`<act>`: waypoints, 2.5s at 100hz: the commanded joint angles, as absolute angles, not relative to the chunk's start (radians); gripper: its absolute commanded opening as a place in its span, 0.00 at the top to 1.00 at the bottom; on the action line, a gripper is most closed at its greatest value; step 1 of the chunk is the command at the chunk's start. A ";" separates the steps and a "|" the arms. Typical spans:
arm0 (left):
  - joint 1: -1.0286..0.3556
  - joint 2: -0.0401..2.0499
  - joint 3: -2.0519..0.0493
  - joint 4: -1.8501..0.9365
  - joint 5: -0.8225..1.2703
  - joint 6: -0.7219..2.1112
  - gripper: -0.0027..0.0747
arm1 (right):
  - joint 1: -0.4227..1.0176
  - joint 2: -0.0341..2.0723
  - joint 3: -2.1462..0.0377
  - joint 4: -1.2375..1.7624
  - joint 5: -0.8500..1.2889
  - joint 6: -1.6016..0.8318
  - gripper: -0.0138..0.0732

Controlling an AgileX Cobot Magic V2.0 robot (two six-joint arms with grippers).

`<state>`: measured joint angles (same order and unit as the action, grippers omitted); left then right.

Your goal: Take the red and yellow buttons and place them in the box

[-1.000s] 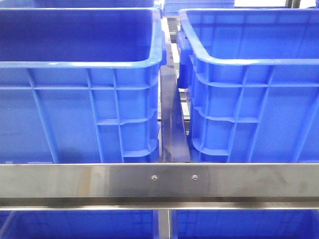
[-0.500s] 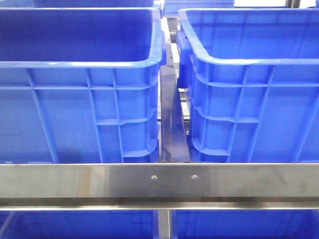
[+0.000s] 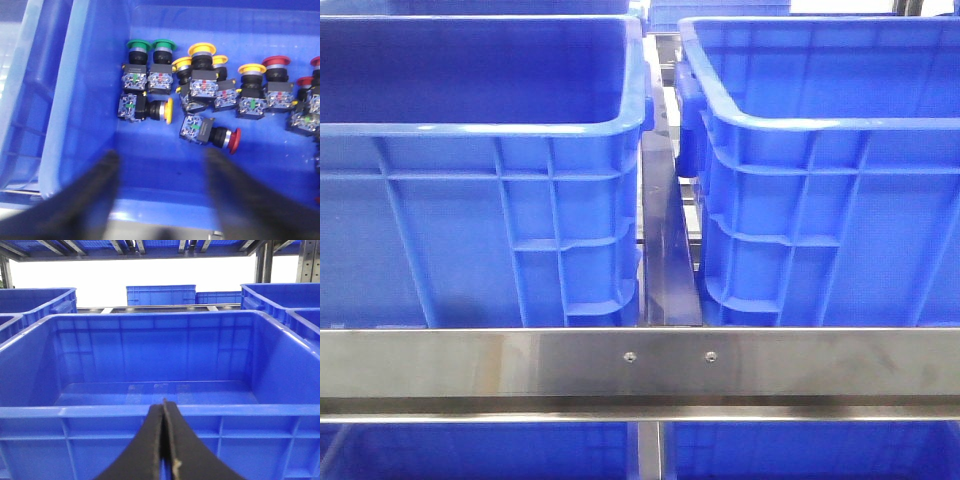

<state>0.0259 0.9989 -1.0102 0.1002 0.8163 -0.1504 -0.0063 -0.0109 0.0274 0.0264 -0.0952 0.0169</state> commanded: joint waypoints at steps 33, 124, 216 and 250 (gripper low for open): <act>0.018 1.124 -1.098 -0.015 0.670 -0.046 0.26 | -0.010 -0.035 0.008 0.017 -0.180 0.017 0.92; -0.351 1.649 -1.449 -0.018 0.696 -0.014 0.26 | -0.010 -0.035 0.008 0.017 -0.180 0.017 0.92; -0.393 1.809 -1.471 0.000 0.667 -0.014 0.26 | -0.010 -0.035 0.008 0.017 -0.180 0.017 0.92; -0.389 1.827 -1.471 0.000 0.670 -0.014 0.31 | -0.010 -0.035 0.008 0.017 -0.180 0.017 0.92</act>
